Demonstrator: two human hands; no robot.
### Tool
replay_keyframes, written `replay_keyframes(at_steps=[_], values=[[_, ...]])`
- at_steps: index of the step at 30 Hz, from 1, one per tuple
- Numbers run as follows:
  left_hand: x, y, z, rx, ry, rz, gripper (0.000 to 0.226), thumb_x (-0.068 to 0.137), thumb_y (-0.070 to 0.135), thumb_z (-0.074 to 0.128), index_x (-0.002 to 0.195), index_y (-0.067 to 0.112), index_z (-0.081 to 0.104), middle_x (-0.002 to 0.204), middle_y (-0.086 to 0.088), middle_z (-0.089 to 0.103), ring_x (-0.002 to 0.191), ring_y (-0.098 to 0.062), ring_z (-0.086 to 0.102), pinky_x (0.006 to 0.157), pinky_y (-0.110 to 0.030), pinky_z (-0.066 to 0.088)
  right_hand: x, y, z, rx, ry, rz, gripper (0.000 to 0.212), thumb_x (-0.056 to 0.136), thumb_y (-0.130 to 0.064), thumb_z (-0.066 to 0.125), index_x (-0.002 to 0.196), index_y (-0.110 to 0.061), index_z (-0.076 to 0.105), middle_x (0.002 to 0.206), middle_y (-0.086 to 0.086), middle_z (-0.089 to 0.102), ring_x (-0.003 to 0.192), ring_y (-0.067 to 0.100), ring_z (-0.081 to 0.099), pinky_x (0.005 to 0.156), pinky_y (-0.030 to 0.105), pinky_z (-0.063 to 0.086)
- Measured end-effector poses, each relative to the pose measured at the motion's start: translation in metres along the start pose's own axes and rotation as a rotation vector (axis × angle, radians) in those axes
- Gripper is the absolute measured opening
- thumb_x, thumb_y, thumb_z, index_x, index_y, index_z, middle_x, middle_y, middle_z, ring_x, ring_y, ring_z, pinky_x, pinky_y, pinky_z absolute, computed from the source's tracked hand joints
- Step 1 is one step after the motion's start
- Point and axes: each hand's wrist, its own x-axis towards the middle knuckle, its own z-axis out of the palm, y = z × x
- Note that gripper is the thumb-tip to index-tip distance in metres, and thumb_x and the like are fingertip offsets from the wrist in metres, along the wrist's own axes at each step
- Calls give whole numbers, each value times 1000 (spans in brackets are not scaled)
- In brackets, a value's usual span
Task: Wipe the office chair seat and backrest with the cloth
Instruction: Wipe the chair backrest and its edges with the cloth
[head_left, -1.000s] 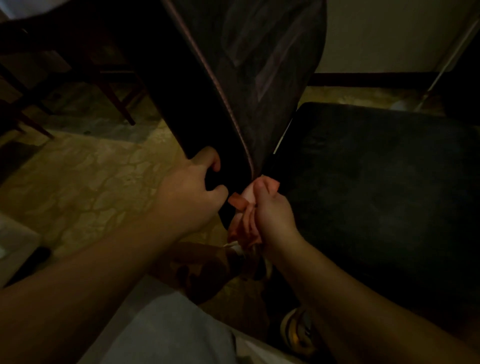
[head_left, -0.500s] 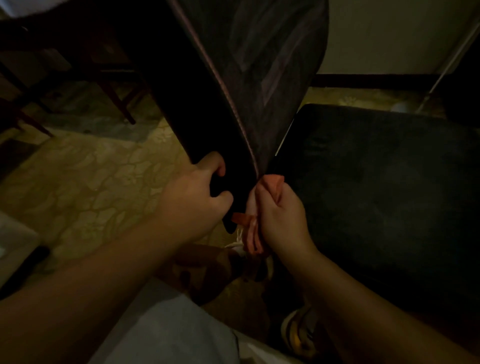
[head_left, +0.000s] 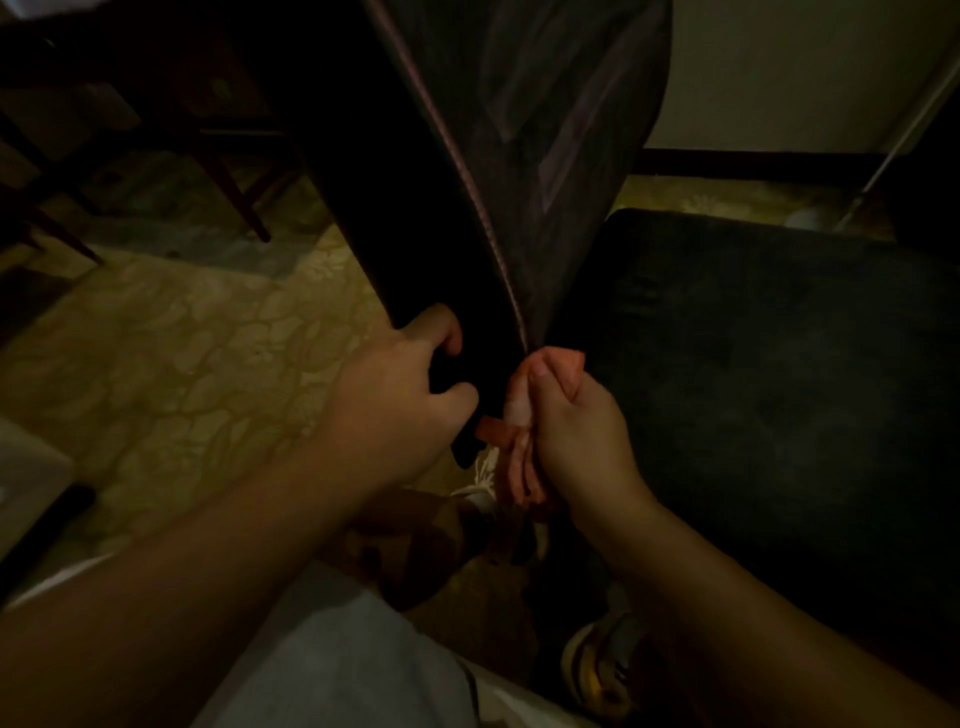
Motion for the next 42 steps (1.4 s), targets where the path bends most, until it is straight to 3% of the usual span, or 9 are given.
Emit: replay_keyframes(at_steps=[7, 10, 14, 20, 25, 32, 37, 40, 42], values=[[0, 1, 0, 18, -6, 15, 28, 70, 49, 51, 94, 37, 45, 87, 2, 56, 76, -19, 54, 60, -31, 32, -8, -20, 2, -6, -25, -234, 19, 104, -26, 61, 93, -13, 70, 79, 4, 71, 67, 5, 67, 62, 25, 55], [-6, 0, 0, -4, -44, 9, 30, 71, 49, 54, 98, 38, 45, 93, 3, 58, 78, -17, 56, 61, -30, 36, -10, -10, 5, -68, 15, -205, 19, 98, -35, 63, 99, -19, 71, 87, 2, 73, 78, 12, 73, 73, 39, 64], [-10, 0, -8, -33, -105, 27, 29, 81, 41, 67, 103, 42, 49, 104, 4, 56, 75, -8, 55, 62, -21, 39, -16, 6, 5, -32, 75, -160, 14, 101, -30, 64, 94, -24, 73, 83, 4, 73, 75, 19, 72, 69, 42, 60], [6, 10, -43, -78, 128, 142, 26, 78, 46, 61, 102, 37, 56, 109, 0, 56, 94, -14, 58, 76, -24, 48, -6, 7, 1, 142, 159, 14, 26, 106, -28, 58, 92, -14, 75, 85, 14, 75, 85, 34, 75, 82, 62, 61], [10, 14, -45, 8, 168, 149, 27, 76, 49, 58, 97, 33, 53, 101, 0, 54, 88, -18, 58, 73, -41, 57, 0, -13, -3, 80, 95, -162, 31, 103, -31, 61, 92, -3, 69, 82, 21, 69, 69, 33, 66, 64, 48, 55], [9, 15, -46, -4, 172, 154, 25, 76, 49, 58, 96, 36, 51, 105, 6, 49, 85, -13, 59, 71, -41, 59, -6, 12, 5, 87, 36, 54, 31, 106, -29, 60, 94, -3, 71, 83, 21, 72, 79, 35, 74, 74, 50, 62], [6, 16, -44, 13, 176, 145, 27, 75, 49, 57, 97, 36, 50, 102, 3, 53, 83, -13, 58, 69, -39, 57, -8, -16, 4, 101, 56, -269, 24, 99, -30, 60, 88, -11, 70, 77, 16, 67, 75, 38, 69, 65, 60, 60], [6, 15, -45, -10, 139, 131, 27, 76, 47, 58, 97, 35, 47, 97, 3, 56, 75, -10, 55, 68, -40, 56, -6, 1, 6, 61, 108, -161, 27, 94, -41, 60, 85, -18, 71, 79, 12, 71, 81, 38, 72, 71, 59, 62], [6, 14, -44, -12, 120, 131, 27, 76, 48, 57, 97, 35, 47, 96, 4, 56, 77, -11, 56, 69, -39, 56, -5, 18, 8, 22, 145, -50, 26, 98, -37, 63, 84, -17, 72, 78, 9, 73, 83, 35, 74, 75, 47, 64]])
